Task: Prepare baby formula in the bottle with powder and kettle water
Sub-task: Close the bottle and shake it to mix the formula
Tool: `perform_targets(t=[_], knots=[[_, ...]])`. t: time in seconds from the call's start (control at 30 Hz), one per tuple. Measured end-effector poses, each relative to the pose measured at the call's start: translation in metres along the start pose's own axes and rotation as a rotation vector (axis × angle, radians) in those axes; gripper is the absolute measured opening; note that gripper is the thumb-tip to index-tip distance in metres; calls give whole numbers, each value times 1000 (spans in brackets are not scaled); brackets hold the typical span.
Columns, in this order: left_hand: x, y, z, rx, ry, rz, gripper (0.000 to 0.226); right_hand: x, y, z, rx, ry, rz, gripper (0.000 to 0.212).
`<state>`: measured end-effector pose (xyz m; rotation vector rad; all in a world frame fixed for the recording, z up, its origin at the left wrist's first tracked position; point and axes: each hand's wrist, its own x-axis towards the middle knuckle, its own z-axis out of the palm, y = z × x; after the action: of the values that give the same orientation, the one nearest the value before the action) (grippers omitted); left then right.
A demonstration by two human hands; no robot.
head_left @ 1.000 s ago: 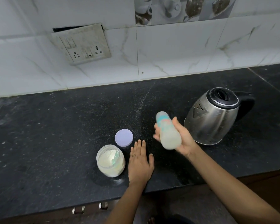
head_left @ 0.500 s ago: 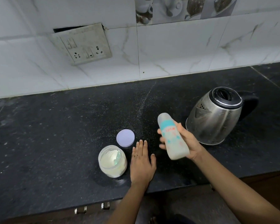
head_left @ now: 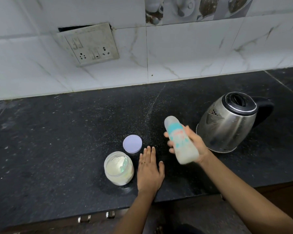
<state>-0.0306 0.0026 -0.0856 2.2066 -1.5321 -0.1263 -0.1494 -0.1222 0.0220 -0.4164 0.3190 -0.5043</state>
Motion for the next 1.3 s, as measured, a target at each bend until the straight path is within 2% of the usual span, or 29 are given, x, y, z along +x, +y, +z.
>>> perform_targets(t=[0.07,0.17,0.2,0.3,0.43,0.47,0.53,0.6,0.67,0.7,0.73,0.77,0.83,0.97,1.03,1.13,1.2,1.3], knots=[[0,0,1,2,-2,-4,61,-1,0,4,-71,-16,-105,88],[0,-1,2,1,6,-8,60,9,-7,2,60,116,-195,109],[0,-1,2,-1,5,-4,60,11,-10,3,29,78,-183,112],[0,-1,2,-4,5,1,60,3,-7,6,-218,-46,-118,98],[0,0,2,-5,1,-7,60,9,-8,5,-25,137,-174,117],[0,-1,2,-8,0,-3,60,7,-7,6,-29,82,-148,113],[0,-2,2,-14,3,-1,60,-4,2,5,-203,-66,-85,98],[0,-1,3,-12,3,-7,60,-4,6,3,-177,-49,-128,99],[1,-1,2,-10,2,-14,60,0,10,0,-26,119,-132,114],[1,-1,2,-12,-1,-13,60,-1,11,-2,30,142,-104,115],[0,-1,2,-16,0,-8,60,-2,10,0,38,78,-49,111],[0,-1,2,-21,1,-2,61,-6,11,3,-64,-3,13,103],[0,-2,3,-21,4,0,61,-12,12,-1,-169,-60,-31,92],[0,-1,3,-14,10,-6,61,-1,6,-5,9,172,-87,116],[0,-1,2,-13,8,1,61,-7,6,-1,-21,78,-3,105],[0,-1,3,-4,5,-3,61,-4,11,1,-63,83,-82,85],[0,-1,2,0,9,-6,61,0,12,1,30,233,-151,82],[-1,-1,1,-3,12,2,61,-6,11,5,181,211,9,89]])
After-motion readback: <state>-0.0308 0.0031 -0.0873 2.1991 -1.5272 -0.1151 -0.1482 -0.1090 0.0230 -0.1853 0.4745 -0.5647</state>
